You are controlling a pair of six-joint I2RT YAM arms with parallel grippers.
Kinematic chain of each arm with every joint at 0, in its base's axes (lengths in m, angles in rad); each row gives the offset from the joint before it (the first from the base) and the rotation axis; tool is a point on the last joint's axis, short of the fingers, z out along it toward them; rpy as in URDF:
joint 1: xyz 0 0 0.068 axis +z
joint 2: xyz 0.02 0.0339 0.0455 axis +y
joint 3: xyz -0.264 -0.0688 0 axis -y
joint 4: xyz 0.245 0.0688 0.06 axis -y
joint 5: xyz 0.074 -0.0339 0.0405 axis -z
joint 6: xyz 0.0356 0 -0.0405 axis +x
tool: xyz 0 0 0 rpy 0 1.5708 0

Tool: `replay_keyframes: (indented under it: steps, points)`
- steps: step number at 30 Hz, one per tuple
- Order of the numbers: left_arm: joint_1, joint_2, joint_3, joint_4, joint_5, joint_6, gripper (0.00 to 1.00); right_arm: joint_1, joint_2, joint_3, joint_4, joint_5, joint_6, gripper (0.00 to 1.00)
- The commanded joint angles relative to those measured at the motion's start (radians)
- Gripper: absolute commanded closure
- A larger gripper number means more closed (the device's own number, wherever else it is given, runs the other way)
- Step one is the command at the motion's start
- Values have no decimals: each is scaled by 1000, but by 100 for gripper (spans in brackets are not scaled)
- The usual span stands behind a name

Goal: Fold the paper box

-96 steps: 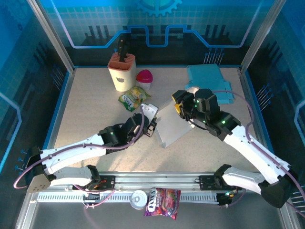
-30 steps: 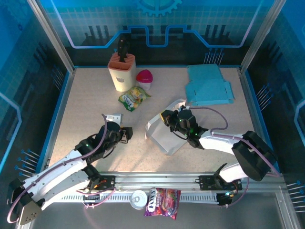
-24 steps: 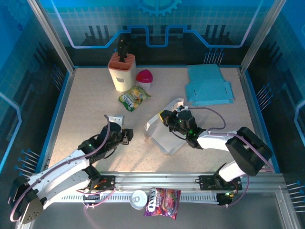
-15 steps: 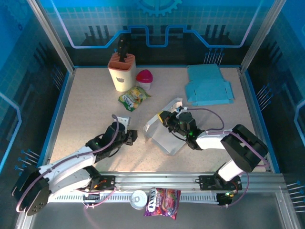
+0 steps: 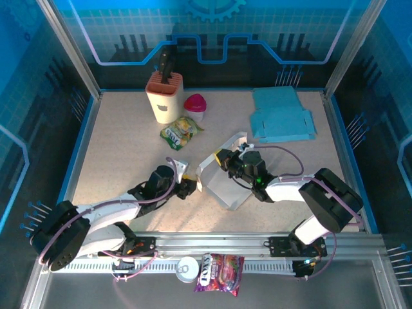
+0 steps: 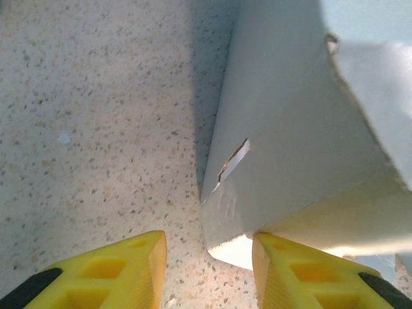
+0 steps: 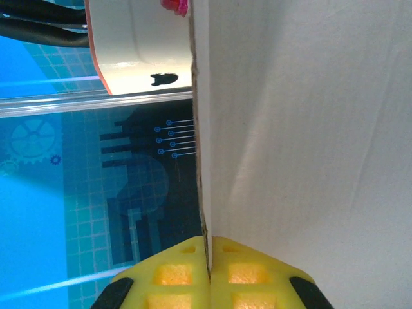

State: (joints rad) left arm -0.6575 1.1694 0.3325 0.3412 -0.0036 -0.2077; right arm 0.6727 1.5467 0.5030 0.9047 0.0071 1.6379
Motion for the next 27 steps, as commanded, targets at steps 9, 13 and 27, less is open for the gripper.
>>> replay_keyframes:
  steps: [9,13,27]
  points:
    - [-56,81,21,113,1,66,60,-4,27,-9,9,-12,9,100]
    - [-77,93,13,141,-26,70,58,-5,34,-10,23,-15,14,100]
    - [-112,177,36,247,-126,21,66,8,39,-24,43,4,21,100]
